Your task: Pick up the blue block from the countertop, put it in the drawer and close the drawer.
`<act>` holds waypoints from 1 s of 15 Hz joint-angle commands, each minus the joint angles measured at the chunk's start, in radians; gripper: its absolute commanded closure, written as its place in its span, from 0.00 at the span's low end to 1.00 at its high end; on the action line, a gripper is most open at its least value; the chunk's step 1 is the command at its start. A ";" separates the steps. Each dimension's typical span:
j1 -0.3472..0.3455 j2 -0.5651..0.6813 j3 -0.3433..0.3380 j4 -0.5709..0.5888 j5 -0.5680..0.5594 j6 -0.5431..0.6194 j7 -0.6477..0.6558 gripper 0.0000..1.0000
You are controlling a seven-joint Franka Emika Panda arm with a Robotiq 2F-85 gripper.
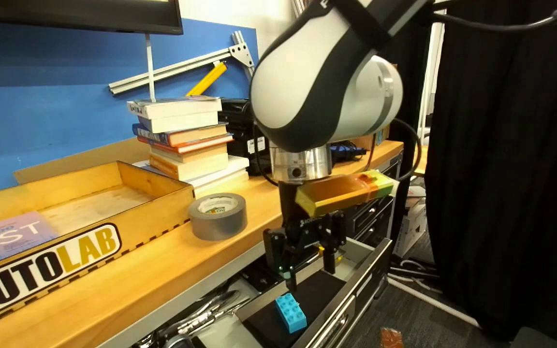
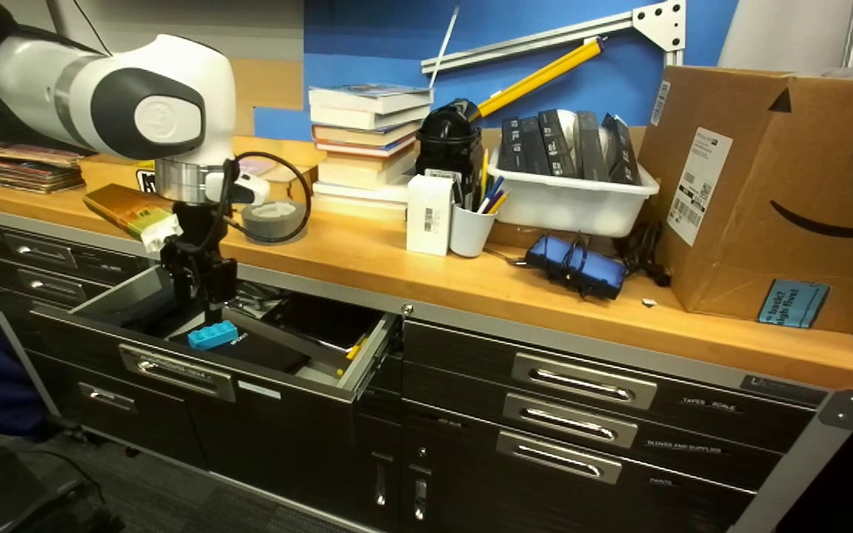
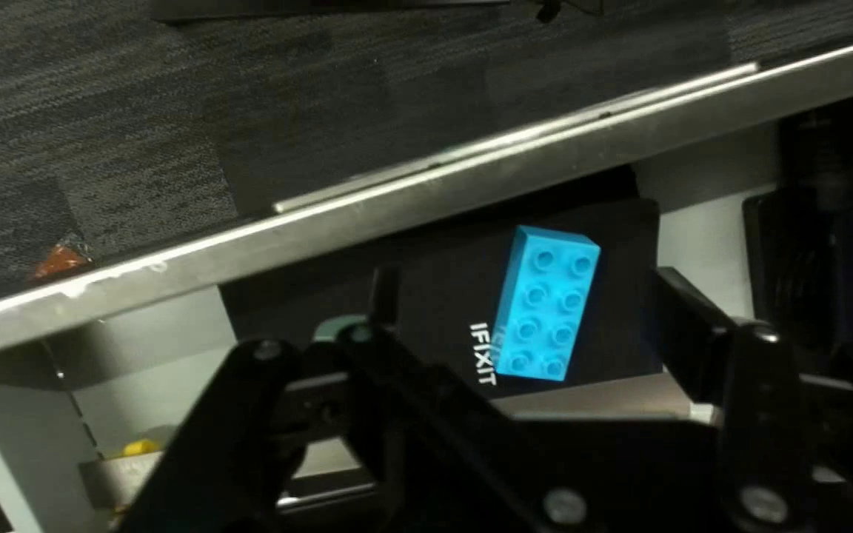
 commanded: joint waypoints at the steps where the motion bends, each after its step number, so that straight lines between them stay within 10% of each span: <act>1: -0.027 -0.168 -0.027 -0.147 0.049 -0.007 -0.078 0.00; 15: -0.063 0.139 -0.053 -0.149 0.088 -0.064 -0.141 0.00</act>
